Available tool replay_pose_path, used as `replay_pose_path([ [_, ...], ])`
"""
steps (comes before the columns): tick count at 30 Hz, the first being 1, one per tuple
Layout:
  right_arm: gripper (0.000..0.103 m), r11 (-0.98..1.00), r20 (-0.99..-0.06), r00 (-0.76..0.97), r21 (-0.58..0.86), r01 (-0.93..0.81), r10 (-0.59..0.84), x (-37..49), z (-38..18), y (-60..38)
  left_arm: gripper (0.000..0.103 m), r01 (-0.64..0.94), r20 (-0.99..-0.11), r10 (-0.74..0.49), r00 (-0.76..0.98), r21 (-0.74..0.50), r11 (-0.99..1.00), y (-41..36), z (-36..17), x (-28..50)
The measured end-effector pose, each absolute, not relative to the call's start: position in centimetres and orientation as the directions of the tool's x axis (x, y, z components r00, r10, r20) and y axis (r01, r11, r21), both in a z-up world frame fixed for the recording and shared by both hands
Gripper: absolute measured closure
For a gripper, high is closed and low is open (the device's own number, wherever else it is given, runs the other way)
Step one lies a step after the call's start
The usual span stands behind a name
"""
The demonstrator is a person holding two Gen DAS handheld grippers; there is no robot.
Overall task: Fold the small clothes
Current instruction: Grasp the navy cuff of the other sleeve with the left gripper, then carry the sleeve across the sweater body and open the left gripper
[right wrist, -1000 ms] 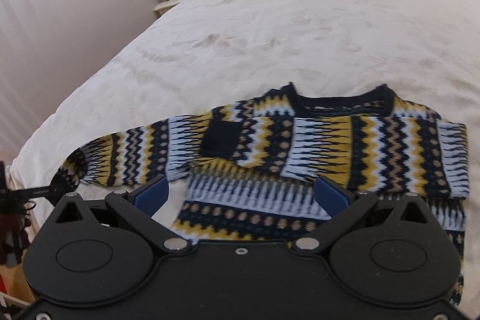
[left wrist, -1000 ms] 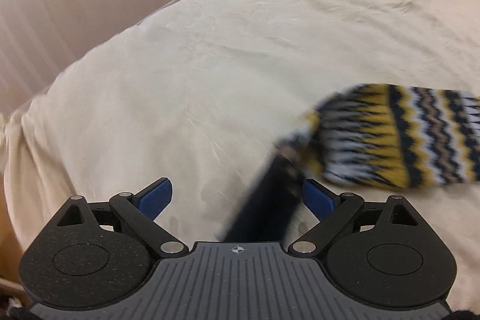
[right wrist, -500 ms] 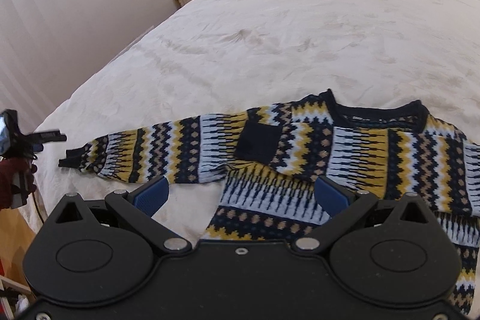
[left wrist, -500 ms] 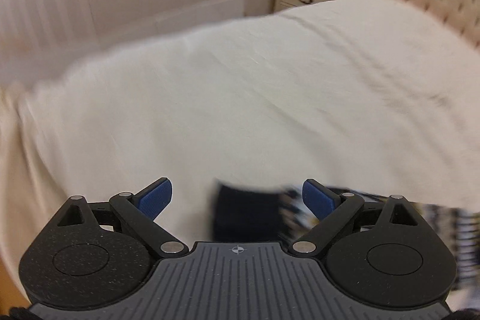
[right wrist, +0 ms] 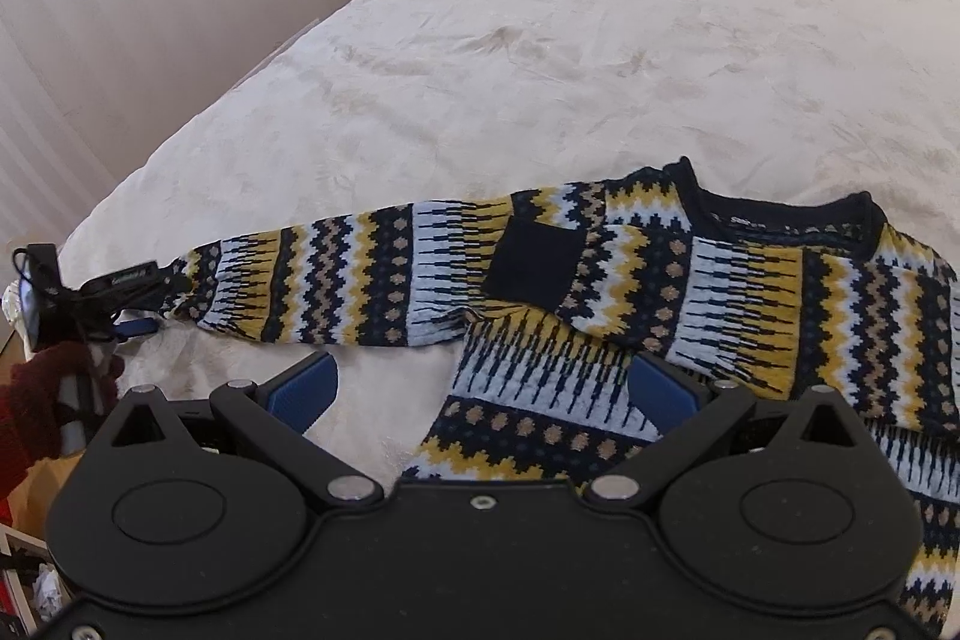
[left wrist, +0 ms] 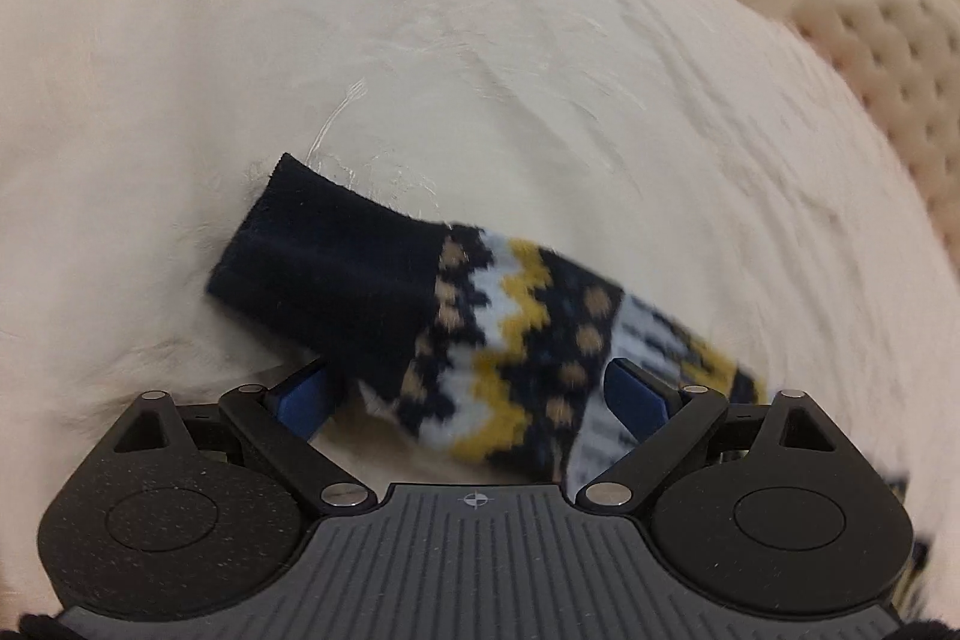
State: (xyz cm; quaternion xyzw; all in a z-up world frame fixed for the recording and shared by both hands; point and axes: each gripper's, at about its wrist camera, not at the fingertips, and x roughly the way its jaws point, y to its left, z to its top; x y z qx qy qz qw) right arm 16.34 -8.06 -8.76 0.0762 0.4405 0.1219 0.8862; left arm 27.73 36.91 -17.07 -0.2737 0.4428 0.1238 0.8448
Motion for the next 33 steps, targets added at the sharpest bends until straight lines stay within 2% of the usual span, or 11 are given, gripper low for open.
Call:
replay_pose_path([
  [1,0.000,0.959,-0.764,0.580,0.242,-0.147,0.282,16.3,-8.8,-8.2,0.011,-0.473,-0.814,-0.027,0.581,-0.364,0.802,37.2,-17.0,27.7],
  [3,0.000,0.959,-0.768,0.576,0.244,-0.143,0.281,16.3,-9.0,-8.4,0.046,-0.494,-0.806,-0.013,0.591,-0.375,0.785,37.5,-17.1,28.1],
  [4,0.000,0.959,-0.769,0.574,0.246,-0.139,0.281,16.2,-9.0,-8.5,0.080,-0.491,-0.805,-0.012,0.593,-0.374,0.787,37.5,-17.0,28.1],
  [5,0.000,0.959,-0.770,0.573,0.249,-0.136,0.281,16.2,-9.1,-8.7,0.098,-0.491,-0.803,0.000,0.595,-0.364,0.792,37.4,-16.8,28.1],
  [12,0.000,0.953,-0.765,0.577,0.291,-0.084,0.285,15.3,-9.8,-10.9,0.098,-0.370,-0.729,0.000,0.685,-0.347,0.862,33.1,-11.5,27.9],
  [22,0.000,0.928,-0.754,0.573,0.370,-0.032,0.321,13.2,-11.9,-15.2,0.098,-0.079,-0.589,-0.147,0.794,-0.341,0.937,20.4,-2.1,29.2],
  [28,0.000,0.919,-0.730,0.598,0.393,-0.031,0.332,11.8,-11.8,-19.0,0.098,0.082,-0.567,-0.272,0.778,-0.337,0.938,10.4,-0.9,29.9],
  [33,0.000,0.908,-0.717,0.624,0.417,0.028,0.310,10.4,-12.2,-23.3,0.098,0.167,-0.584,-0.362,0.727,-0.361,0.917,3.1,-2.6,30.5],
])
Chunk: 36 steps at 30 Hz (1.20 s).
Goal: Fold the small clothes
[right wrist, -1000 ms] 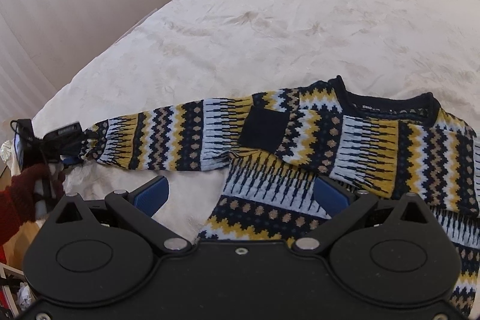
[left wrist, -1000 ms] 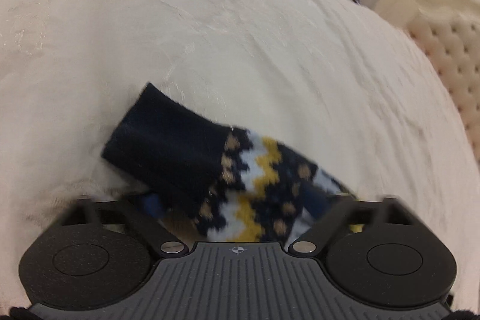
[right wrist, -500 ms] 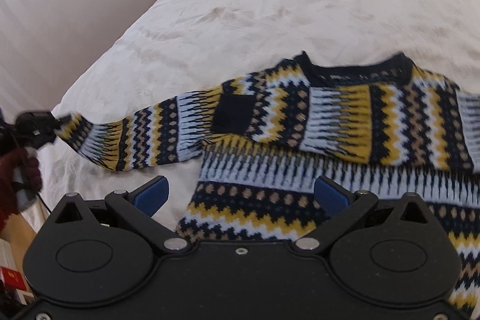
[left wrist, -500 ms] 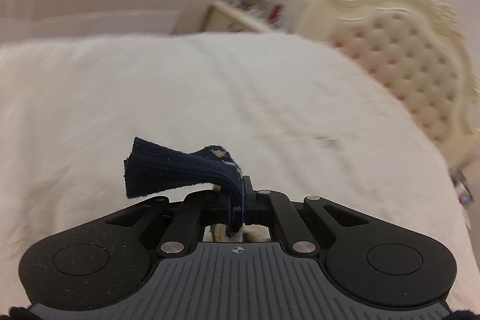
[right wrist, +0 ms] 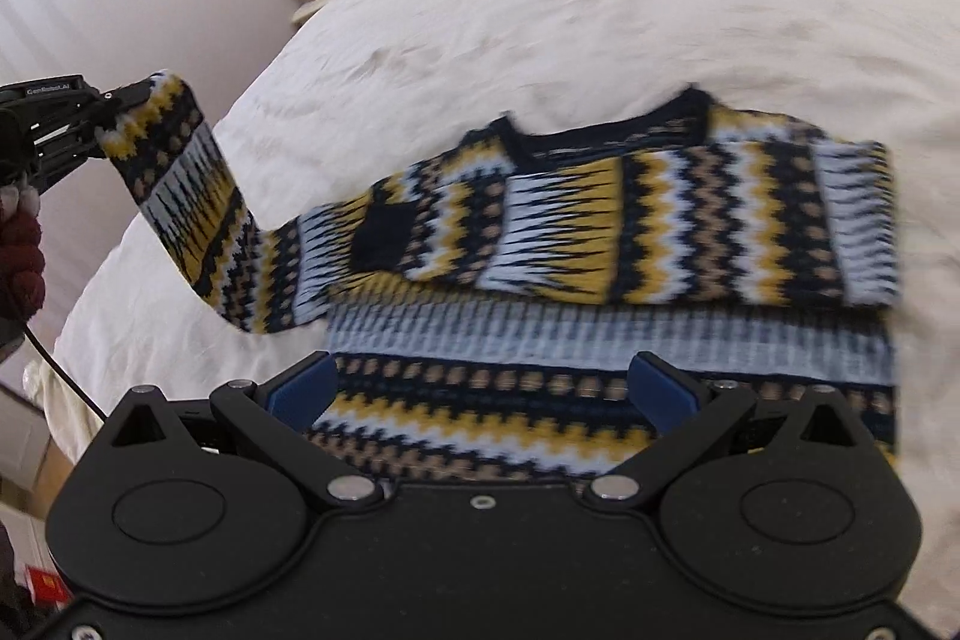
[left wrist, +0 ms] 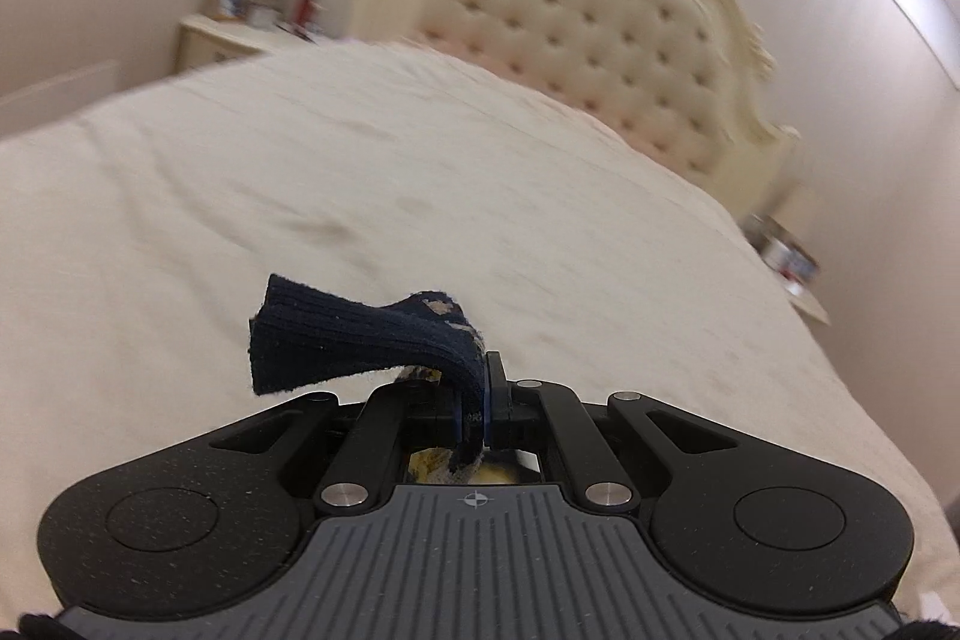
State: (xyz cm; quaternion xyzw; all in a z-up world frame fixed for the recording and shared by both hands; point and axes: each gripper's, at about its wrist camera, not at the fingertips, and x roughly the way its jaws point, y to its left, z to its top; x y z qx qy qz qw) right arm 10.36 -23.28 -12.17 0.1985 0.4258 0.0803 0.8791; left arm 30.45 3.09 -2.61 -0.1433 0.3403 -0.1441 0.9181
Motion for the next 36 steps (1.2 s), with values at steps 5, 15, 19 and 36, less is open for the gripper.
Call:
replay_pose_path([
  [5,0.000,0.899,-0.714,0.638,0.431,0.075,0.289,9.5,-12.3,-27.9,0.098,0.230,-0.619,-0.427,0.660,-0.374,0.898,-3.2,-5.0,31.0],
  [15,0.000,0.890,-0.742,0.624,0.427,0.158,0.245,8.2,-13.5,-33.5,0.090,0.354,-0.723,-0.504,0.472,-0.369,0.860,-12.5,-10.8,30.2],
  [19,0.000,0.883,-0.749,0.622,0.428,0.193,0.227,7.7,-14.0,-34.8,0.030,0.422,-0.707,-0.586,0.396,-0.427,0.800,-13.7,-11.6,29.3],
  [36,0.000,0.919,-0.757,0.619,0.368,0.138,0.211,14.6,-14.9,-32.4,0.022,0.282,-0.864,-0.310,0.396,-0.207,0.937,-3.3,-14.1,27.4],
])
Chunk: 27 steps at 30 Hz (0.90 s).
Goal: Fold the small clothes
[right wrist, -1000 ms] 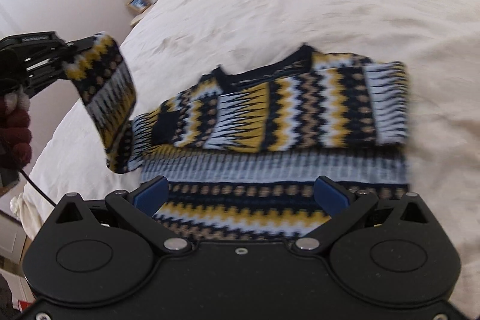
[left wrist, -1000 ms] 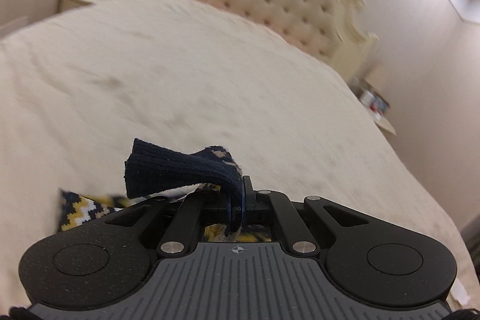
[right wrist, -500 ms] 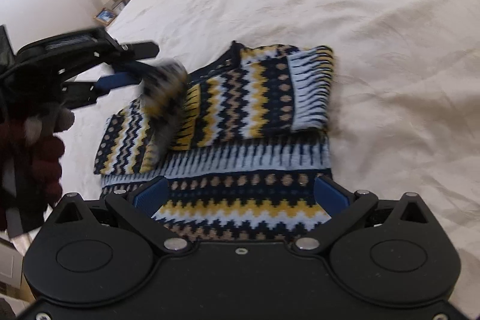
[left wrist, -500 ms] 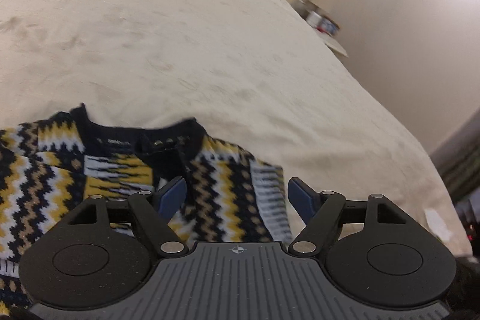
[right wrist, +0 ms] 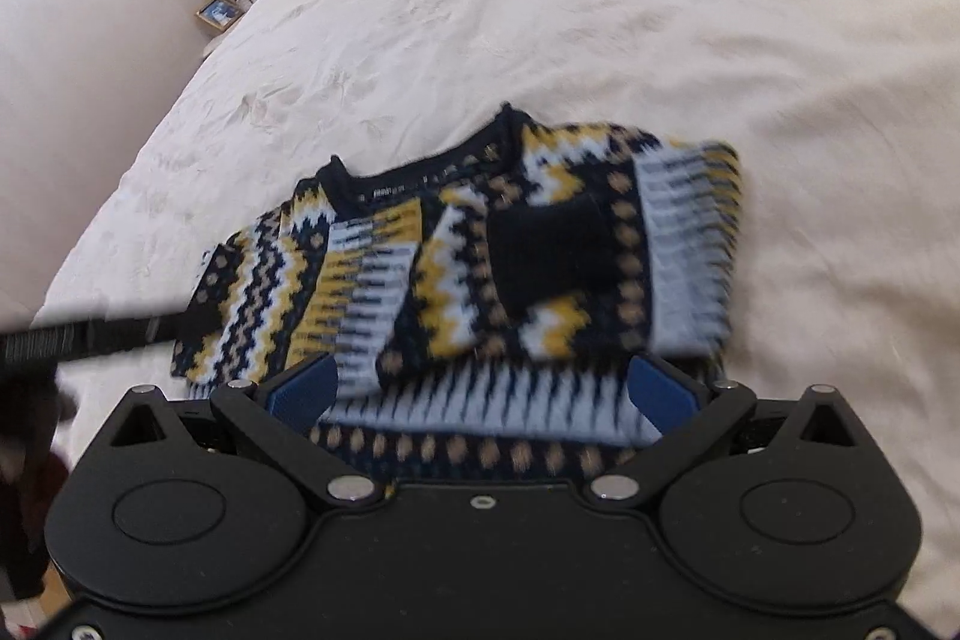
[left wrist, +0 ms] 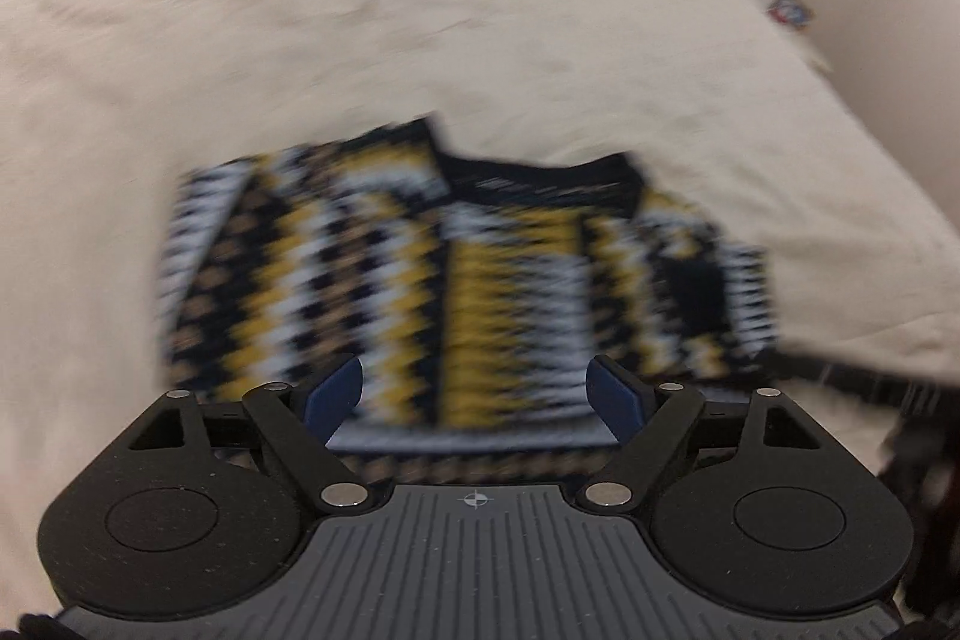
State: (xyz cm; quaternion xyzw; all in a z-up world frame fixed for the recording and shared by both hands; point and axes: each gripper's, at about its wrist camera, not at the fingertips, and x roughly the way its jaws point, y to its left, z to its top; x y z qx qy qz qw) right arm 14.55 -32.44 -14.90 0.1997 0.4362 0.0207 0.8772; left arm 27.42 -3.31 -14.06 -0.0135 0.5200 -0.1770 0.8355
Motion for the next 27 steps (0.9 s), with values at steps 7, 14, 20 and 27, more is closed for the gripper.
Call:
replay_pose_path([
  [7,0.000,0.896,-0.751,0.626,0.404,0.183,0.211,19.3,-16.6,-34.6,0.022,0.175,-0.900,-0.239,0.365,-0.186,0.967,1.3,-14.7,26.5],
  [14,0.011,0.895,-0.791,0.581,0.383,0.230,0.189,22.2,-18.7,-36.0,0.017,0.170,-0.913,-0.201,0.354,-0.148,0.974,2.1,-15.8,26.7],
  [20,0.026,0.893,-0.823,0.535,0.373,0.251,0.193,22.9,-20.3,-36.2,0.013,0.193,-0.908,-0.178,0.379,-0.110,0.975,1.0,-16.1,27.9],
  [27,0.062,0.889,-0.820,0.536,0.383,0.250,0.203,23.1,-20.6,-36.6,0.013,0.232,-0.908,-0.181,0.379,-0.096,0.968,-0.7,-16.8,30.3],
])
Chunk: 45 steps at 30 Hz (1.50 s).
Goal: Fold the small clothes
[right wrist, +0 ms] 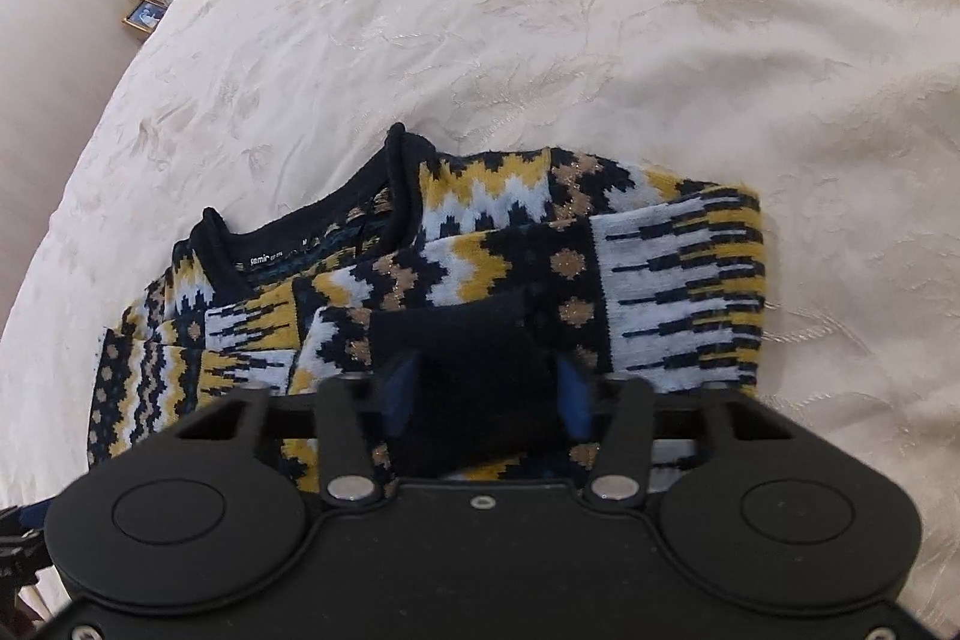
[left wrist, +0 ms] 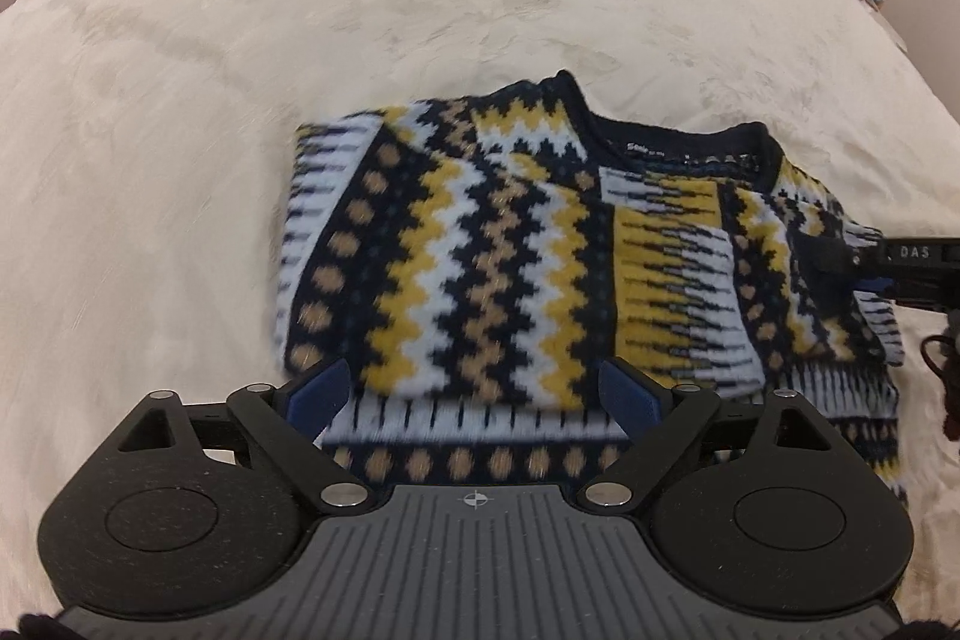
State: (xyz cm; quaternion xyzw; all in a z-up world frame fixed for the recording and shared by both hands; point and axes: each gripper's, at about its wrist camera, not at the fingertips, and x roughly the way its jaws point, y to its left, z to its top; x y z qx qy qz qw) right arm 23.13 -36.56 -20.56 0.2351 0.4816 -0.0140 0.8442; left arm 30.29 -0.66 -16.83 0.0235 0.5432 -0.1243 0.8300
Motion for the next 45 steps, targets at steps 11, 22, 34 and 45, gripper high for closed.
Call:
replay_pose_path([
  [11,0.089,0.923,-0.811,0.554,0.340,0.181,0.190,22.0,-17.6,-36.4,0.013,0.230,-0.914,-0.163,0.371,-0.079,0.970,-1.8,-20.9,36.4],
  [22,0.089,0.929,-0.835,0.519,0.319,0.189,0.181,21.2,-17.6,-36.2,0.001,0.249,-0.909,-0.184,0.374,-0.092,0.964,-1.7,-20.9,36.8],
  [34,0.089,0.946,-0.863,0.501,0.213,0.246,0.064,21.1,-18.4,-38.5,0.001,0.201,-0.906,-0.095,0.412,-0.012,0.979,-0.3,-20.9,37.9],
  [45,0.046,0.944,-0.896,0.441,0.112,0.310,-0.039,20.2,-21.0,-39.5,0.000,0.149,-0.929,-0.094,0.357,-0.043,0.988,2.0,-23.0,38.5],
])
